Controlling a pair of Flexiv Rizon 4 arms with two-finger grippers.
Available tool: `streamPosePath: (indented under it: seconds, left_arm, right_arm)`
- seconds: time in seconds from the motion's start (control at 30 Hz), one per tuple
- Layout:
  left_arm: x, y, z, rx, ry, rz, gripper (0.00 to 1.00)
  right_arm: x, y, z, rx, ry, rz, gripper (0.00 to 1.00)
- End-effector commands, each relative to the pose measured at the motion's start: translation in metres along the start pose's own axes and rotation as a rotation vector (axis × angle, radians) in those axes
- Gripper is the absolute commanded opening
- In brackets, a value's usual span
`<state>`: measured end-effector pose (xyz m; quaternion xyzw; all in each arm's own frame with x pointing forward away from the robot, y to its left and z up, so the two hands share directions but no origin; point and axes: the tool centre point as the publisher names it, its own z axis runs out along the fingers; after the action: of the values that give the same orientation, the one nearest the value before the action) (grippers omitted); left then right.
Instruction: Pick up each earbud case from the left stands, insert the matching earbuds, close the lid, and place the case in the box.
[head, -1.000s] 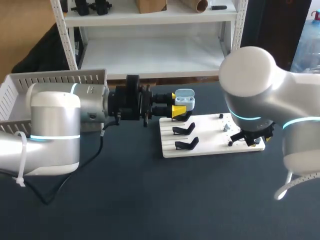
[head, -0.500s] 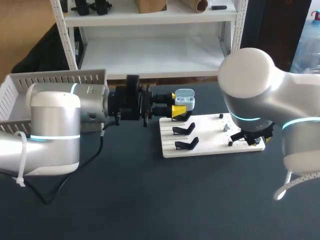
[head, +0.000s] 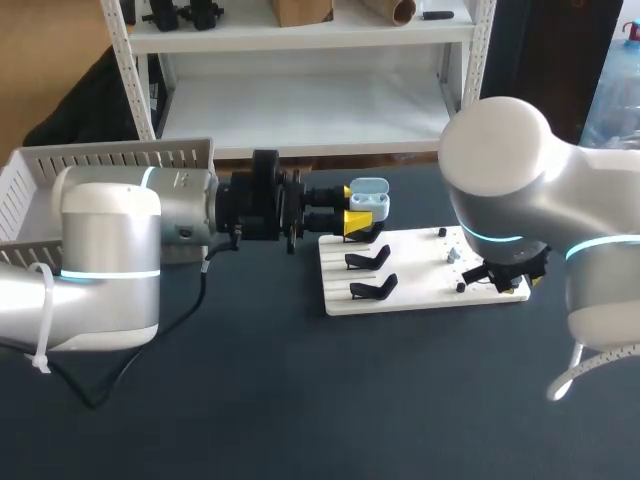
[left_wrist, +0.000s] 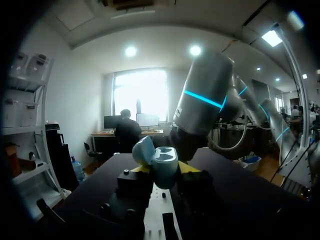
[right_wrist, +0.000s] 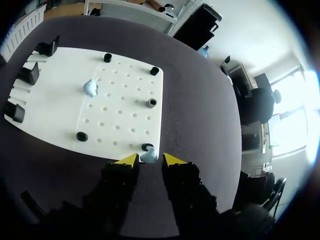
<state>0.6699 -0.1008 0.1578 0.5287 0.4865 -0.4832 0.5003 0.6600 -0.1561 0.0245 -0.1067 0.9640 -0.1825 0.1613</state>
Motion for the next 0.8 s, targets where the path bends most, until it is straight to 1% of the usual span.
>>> streamPosePath:
  seconds: [0.03,0.3,0.47,0.53,0.63,0.8]
  left_arm:
    - [0.0008,-0.0003,-0.0004,-0.001,-0.003,0.002,0.0]
    - [0.0008,-0.0003,-0.0004,-0.001,-0.003,0.002,0.0]
    - [0.0008,-0.0003,-0.0004,-0.001,-0.003,0.002,0.0]
    - [0.0008,-0.0003,-0.0004,-0.001,-0.003,0.002,0.0]
    - [0.0008,-0.0003,-0.0004,-0.001,-0.003,0.002,0.0]
    - [0.0008,-0.0003,-0.0004,-0.001,-0.003,0.002,0.0]
  right_arm:
    - [-0.0005,0.0011,0.0009,0.002,-0.001,-0.001,0.28]
    - [-0.0024,0.0012,0.0021,0.004,0.003,-0.002,0.27]
    - [-0.0021,0.0014,0.0029,0.004,0.008,-0.003,0.22]
    - [-0.0018,0.0014,0.0033,0.004,0.009,-0.004,0.17]
    - [-0.0019,0.0012,0.0041,0.005,0.012,-0.004,0.0]
    - [-0.0016,-0.0001,0.0039,0.008,0.014,-0.006,0.0]
